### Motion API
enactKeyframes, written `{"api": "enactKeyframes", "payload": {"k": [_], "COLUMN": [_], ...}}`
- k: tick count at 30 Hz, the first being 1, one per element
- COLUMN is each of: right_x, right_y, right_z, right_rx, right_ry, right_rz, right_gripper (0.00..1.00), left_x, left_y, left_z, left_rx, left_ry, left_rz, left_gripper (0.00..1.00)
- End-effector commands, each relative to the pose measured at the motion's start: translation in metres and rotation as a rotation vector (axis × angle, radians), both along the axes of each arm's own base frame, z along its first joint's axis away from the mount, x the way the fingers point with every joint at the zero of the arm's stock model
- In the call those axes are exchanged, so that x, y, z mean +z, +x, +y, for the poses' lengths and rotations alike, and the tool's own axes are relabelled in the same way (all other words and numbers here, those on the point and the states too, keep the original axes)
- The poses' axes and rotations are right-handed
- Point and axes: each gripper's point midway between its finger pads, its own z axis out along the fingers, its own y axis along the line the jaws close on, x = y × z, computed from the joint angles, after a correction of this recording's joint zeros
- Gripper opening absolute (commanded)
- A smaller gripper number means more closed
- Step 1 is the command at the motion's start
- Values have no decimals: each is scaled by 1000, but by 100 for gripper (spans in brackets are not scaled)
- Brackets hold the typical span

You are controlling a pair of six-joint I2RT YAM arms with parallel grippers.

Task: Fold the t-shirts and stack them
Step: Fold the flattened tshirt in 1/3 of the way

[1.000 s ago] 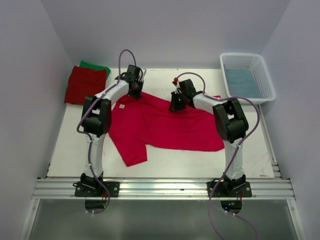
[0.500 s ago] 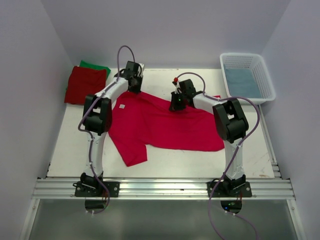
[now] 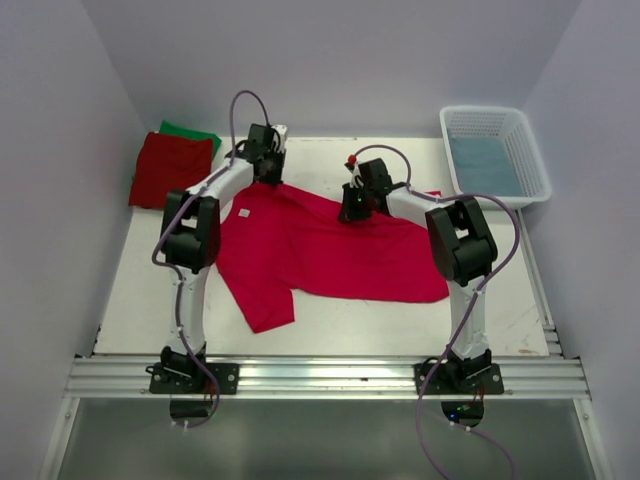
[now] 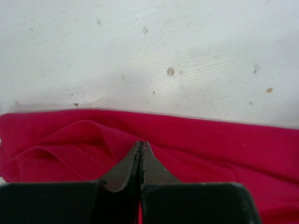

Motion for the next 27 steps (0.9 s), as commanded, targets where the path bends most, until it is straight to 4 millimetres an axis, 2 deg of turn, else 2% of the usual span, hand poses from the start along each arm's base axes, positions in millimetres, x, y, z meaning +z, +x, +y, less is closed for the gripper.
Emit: {"api": "enactKeyframes", "payload": {"k": [1, 2, 3, 4, 5, 6, 7, 8, 9, 10, 11, 12, 14, 15, 17, 18, 19, 22, 27], "right_x": [-56, -57, -58, -59, -60, -60, -60, -60, -59, -59, -58, -56, -55, -54, -55, -54, -55, -56, -55], "right_y": [-30, -30, -30, -30, -31, -31, -30, -31, -30, -30, -29, -29, -28, -28, -29, -28, -29, -30, -31], "right_z": [-34, -34, -34, -34, -34, -34, -34, -35, -35, -35, -34, -33, -32, -32, -32, -31, -32, -32, -32], "right_rx": [-14, -14, -14, -14, -13, -13, -12, -13, -11, -14, -14, -13, -15, -13, -14, -14, -16, -17, -18], "right_ry": [-144, -145, -144, -144, -145, -145, -146, -147, -149, -147, -144, -140, -134, -132, -129, -128, -127, -124, -123], "right_rz": [141, 142, 143, 143, 145, 149, 145, 146, 141, 142, 141, 136, 136, 132, 137, 134, 137, 139, 140], "right_gripper": [0, 0, 0, 0, 0, 0, 0, 0, 0, 0, 0, 0, 0, 0, 0, 0, 0, 0, 0], "left_x": [119, 134, 159, 183, 199, 226, 236, 243, 245, 240, 232, 209, 174, 135, 109, 103, 80, 60, 61], "left_y": [21, 20, 23, 12, 9, 4, 2, 1, -3, -7, -13, -26, -46, -65, -86, -87, -107, -127, -140], "left_z": [-10, -11, -14, -13, -12, -9, -5, -1, 6, 11, 12, 19, 23, 26, 26, 23, 24, 17, 8], "left_rx": [-24, -22, -25, -30, -24, -12, 5, 25, 60, 85, 108, 145, 178, 184, 202, 203, 197, 216, 256], "left_ry": [-135, -159, -189, -213, -232, -248, -245, -241, -212, -195, -203, -167, -155, -127, -116, -127, -129, -178, -234], "left_rz": [-298, -334, -413, -465, -505, -565, -581, -585, -547, -512, -460, -357, -234, -134, -78, -95, -52, -40, -81], "left_gripper": [0, 0, 0, 2, 12, 16, 21, 42, 49, 56, 67, 69, 70, 71, 73, 73, 74, 78, 80]}}
